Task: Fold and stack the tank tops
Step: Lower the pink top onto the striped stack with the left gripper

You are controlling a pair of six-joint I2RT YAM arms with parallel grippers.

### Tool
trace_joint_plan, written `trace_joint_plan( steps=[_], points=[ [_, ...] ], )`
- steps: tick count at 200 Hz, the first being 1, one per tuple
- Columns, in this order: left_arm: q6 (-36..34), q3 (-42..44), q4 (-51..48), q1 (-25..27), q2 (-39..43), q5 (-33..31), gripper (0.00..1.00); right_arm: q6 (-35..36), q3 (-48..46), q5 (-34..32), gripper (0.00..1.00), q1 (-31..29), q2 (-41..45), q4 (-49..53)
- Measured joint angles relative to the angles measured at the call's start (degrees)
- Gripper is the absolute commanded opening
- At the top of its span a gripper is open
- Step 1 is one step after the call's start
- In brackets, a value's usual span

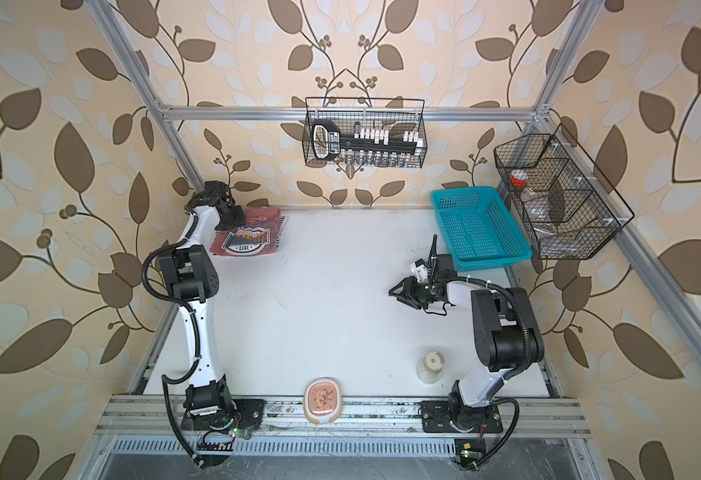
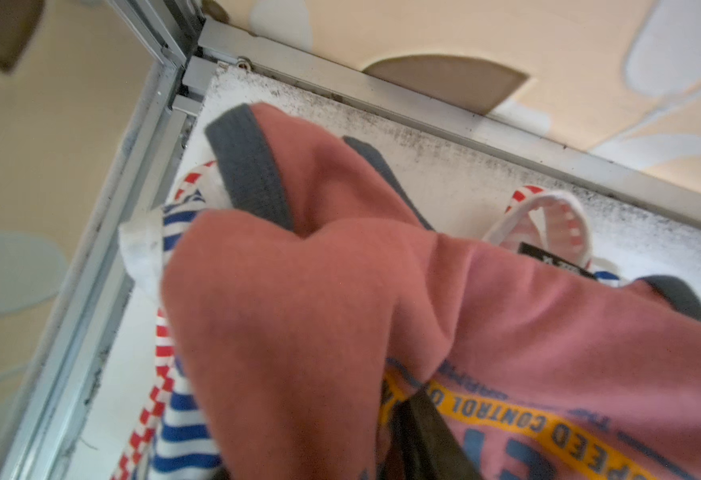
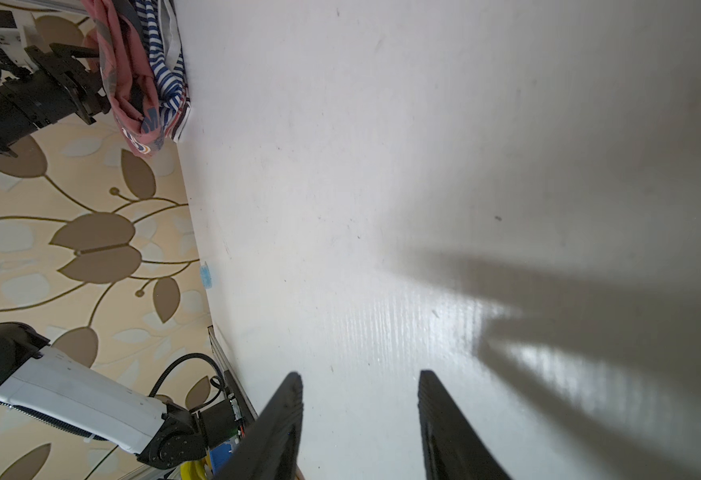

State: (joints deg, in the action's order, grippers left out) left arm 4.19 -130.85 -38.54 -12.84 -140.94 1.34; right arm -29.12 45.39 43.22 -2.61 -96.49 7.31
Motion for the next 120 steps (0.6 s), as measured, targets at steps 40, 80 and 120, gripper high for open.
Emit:
trace_joint_plan(
  steps=[40, 80, 120],
  points=[
    [0.98, 1.64, 0.55, -1.51, 2.05, 0.2, 0.69, 0.0, 0.0, -0.17, 0.46, -0.79, 0.2, 0.26],
    [1.73, 1.77, 0.7, -2.97, 5.84, -0.04, 0.72, 0.02, 0.0, -0.17, 0.46, -0.92, 0.2, 0.26],
    [2.19, 4.55, 0.83, -3.82, 11.91, -0.28, 0.64, 0.02, 0.0, -0.15, 0.46, -0.92, 0.2, 0.2]
  ],
)
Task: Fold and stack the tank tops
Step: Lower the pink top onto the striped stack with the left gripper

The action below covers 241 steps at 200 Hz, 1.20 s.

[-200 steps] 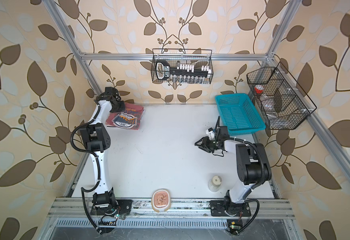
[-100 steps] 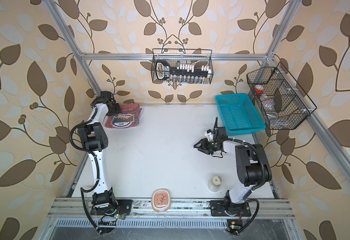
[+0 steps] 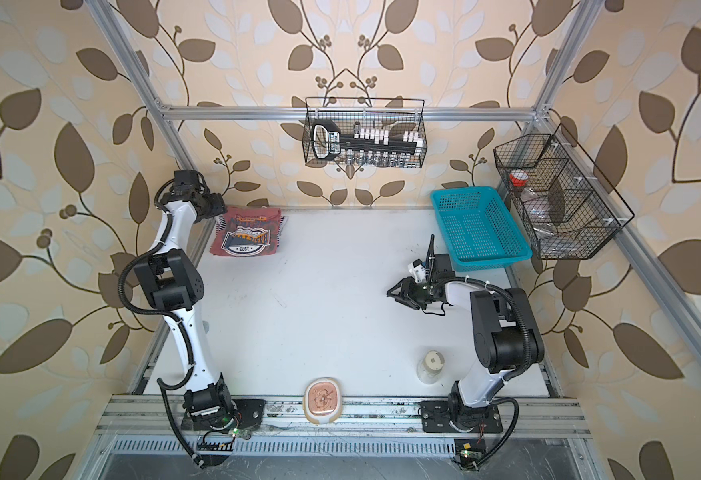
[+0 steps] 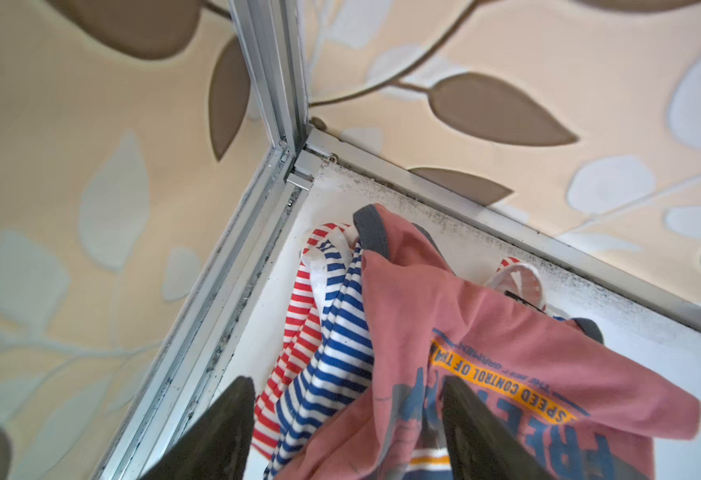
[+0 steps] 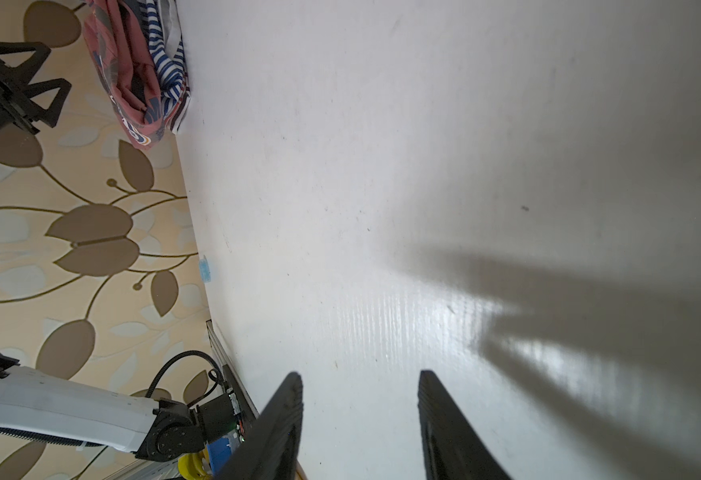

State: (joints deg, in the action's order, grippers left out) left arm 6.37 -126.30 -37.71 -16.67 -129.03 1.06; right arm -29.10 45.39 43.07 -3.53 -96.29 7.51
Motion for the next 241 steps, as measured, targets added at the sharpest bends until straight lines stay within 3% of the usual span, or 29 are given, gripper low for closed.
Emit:
trace_joint_plan(
  steps=[52, 83, 155, 241],
  points=[
    [6.88, 6.47, 2.38, -0.15, 5.55, 12.26, 0.25, -0.48, -0.13, 0.26, 0.46, -0.55, -0.59, -2.47],
    [9.35, 6.93, 2.1, 0.26, 3.85, 17.29, 0.13, -0.72, -0.63, 0.48, 0.46, -1.38, -1.53, -3.87],
    [9.01, 6.19, -0.48, 0.68, -5.53, 16.85, 0.08, -0.96, -0.7, 0.81, 0.46, -1.51, -3.37, -4.79],
    [8.57, 5.27, -1.07, -1.86, -6.43, 16.46, 0.09, -0.98, -0.7, 0.85, 0.46, -1.51, -4.07, -4.74]
  ],
)
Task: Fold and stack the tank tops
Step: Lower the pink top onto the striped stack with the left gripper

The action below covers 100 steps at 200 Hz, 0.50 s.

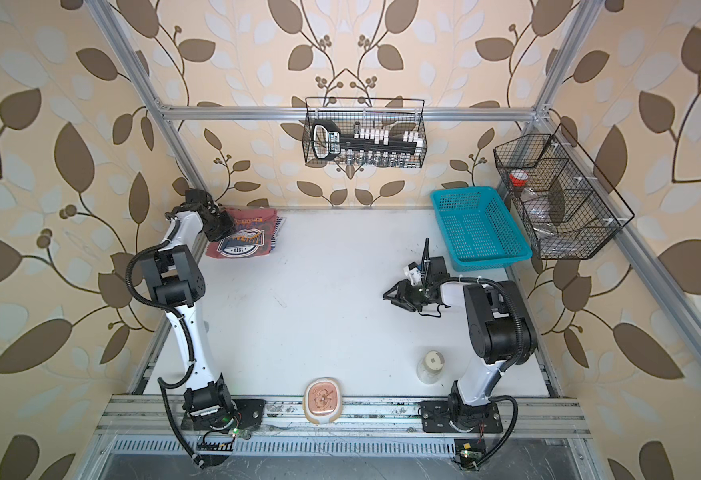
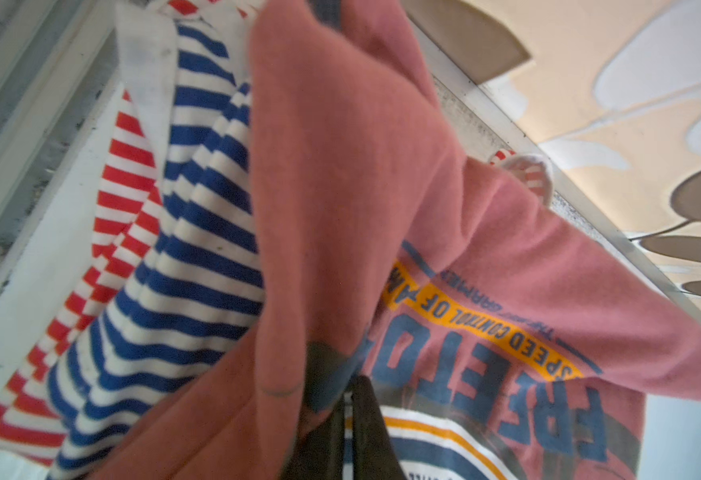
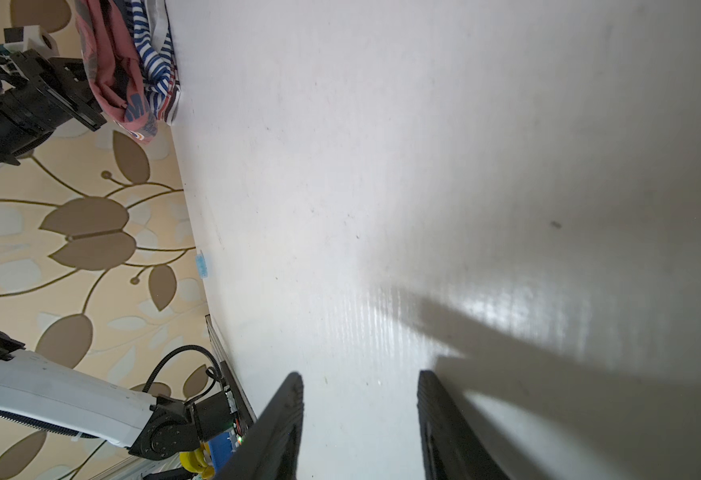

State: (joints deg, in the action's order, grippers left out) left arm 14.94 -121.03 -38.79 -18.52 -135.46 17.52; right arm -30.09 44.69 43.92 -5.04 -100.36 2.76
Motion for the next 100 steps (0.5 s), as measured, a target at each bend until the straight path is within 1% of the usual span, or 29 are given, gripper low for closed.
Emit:
trace_joint_plan(
  steps=[39, 100],
  points=[
    [0.0, -0.02, 0.0, -1.44, 0.02, 0.04, 0.11, 0.0, 0.0, 0.0, 0.46, 0.0, -0.02, 0.02],
    [0.02, -0.02, -0.02, -1.77, 0.37, 0.98, 0.13, 0.02, 0.0, 0.0, 0.46, -0.11, -0.02, 0.02]
  ],
)
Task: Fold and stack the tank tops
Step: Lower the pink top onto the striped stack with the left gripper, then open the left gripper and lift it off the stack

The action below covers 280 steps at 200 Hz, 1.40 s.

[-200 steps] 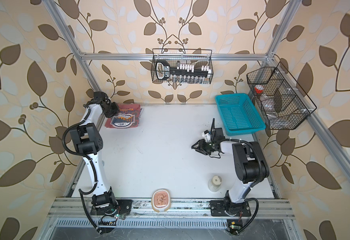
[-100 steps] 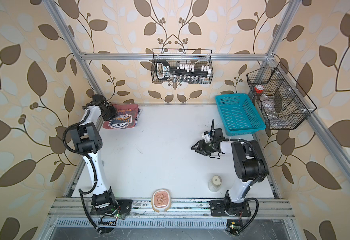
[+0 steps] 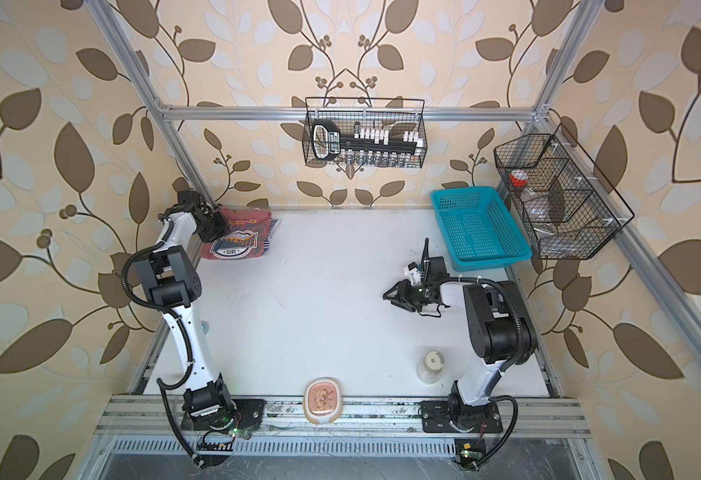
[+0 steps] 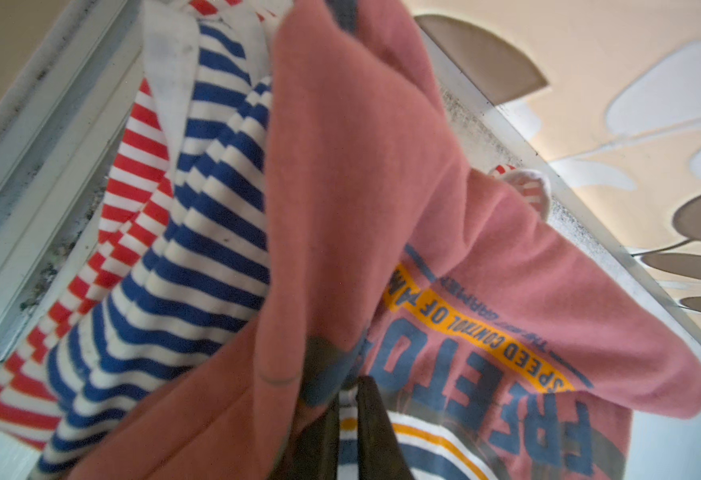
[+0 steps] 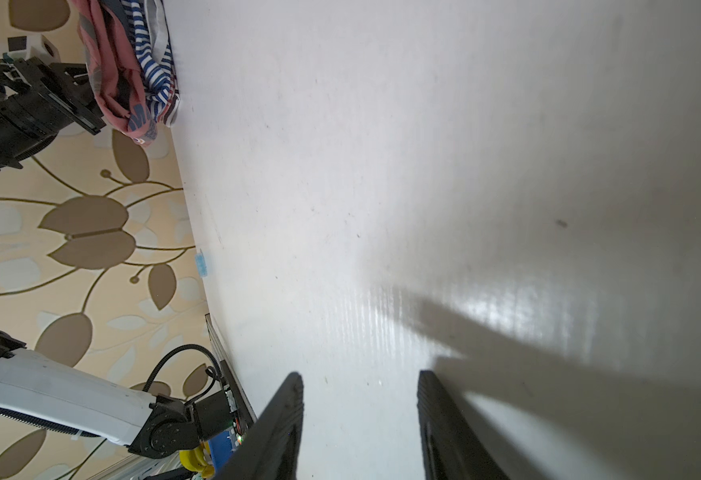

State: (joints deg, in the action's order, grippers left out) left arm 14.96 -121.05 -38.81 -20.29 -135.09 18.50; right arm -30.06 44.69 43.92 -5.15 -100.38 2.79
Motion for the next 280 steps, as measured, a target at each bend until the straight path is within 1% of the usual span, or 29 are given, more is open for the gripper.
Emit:
trace_joint_plan(
  steps=[66, 113, 147, 193, 223, 280],
  points=[
    [0.0, 0.0, -0.11, -0.2, 3.76, 0.68, 0.15, 0.0, 0.0, 0.0, 0.46, 0.0, -0.31, 0.0],
    [-0.02, 0.0, -0.04, -1.81, 5.09, 0.52, 0.15, -0.02, 0.04, 0.37, 0.46, -0.13, -0.66, -0.22],
    [-0.02, 0.02, 0.7, -3.06, 4.26, 0.55, 0.15, 0.0, 0.07, 0.48, 0.46, -0.26, -0.74, -0.31],
    [0.07, 0.44, 2.4, -4.61, -1.11, 0.63, 0.15, 0.04, 0.09, 0.48, 0.46, -0.26, -0.74, -0.26],
    [0.09, 1.05, 3.32, -5.31, -1.57, 0.66, 0.14, 0.04, 0.17, 0.46, 0.46, -0.26, -0.74, -0.09],
    [1.42, 1.05, 3.76, -5.31, -1.36, 1.64, 0.22, 0.44, 0.46, 0.35, 0.46, -0.15, 0.24, 2.21]
  ],
)
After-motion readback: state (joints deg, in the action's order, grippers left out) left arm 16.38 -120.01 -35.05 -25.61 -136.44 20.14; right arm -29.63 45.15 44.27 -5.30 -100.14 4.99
